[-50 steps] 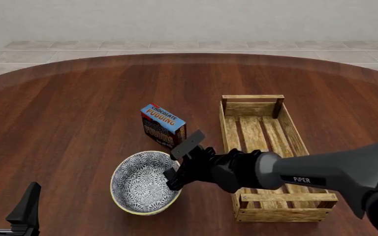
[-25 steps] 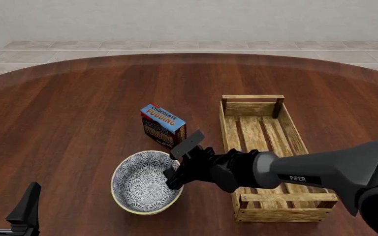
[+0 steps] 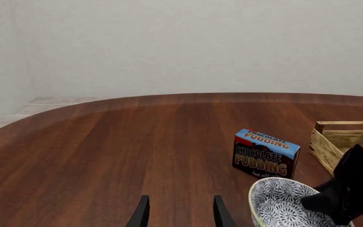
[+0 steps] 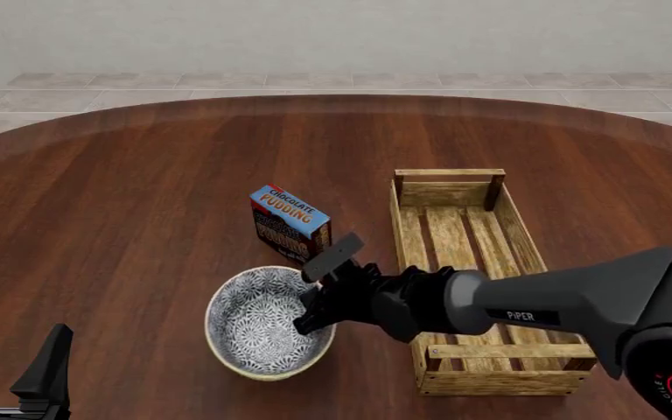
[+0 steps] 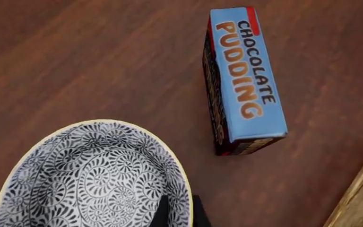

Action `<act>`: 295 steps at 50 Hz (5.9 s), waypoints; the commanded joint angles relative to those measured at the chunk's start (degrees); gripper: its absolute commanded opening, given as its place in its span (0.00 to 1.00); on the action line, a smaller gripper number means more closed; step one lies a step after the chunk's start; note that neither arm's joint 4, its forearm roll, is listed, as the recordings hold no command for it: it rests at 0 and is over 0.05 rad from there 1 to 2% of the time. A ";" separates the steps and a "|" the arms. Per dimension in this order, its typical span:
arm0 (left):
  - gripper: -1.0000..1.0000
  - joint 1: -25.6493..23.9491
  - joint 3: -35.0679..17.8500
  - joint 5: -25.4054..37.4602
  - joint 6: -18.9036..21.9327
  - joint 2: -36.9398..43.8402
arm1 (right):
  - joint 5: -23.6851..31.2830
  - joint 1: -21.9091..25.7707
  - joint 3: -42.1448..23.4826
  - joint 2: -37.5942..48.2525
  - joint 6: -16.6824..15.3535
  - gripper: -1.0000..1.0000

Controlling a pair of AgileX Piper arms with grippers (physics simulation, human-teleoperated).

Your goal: Pick up the bowl on the left and put it in the tray.

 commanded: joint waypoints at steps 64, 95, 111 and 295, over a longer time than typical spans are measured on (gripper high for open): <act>1.00 0.00 0.00 0.00 0.00 0.00 | -5.23 3.67 9.41 -10.18 3.12 0.00; 1.00 0.00 0.00 0.00 0.00 0.00 | -4.99 5.35 11.25 -15.27 4.47 0.00; 1.00 0.00 0.00 0.00 0.00 0.00 | -4.54 6.10 11.97 -18.24 4.32 0.00; 1.00 0.00 0.00 0.00 0.00 0.00 | 4.89 1.83 12.26 -55.03 2.50 0.00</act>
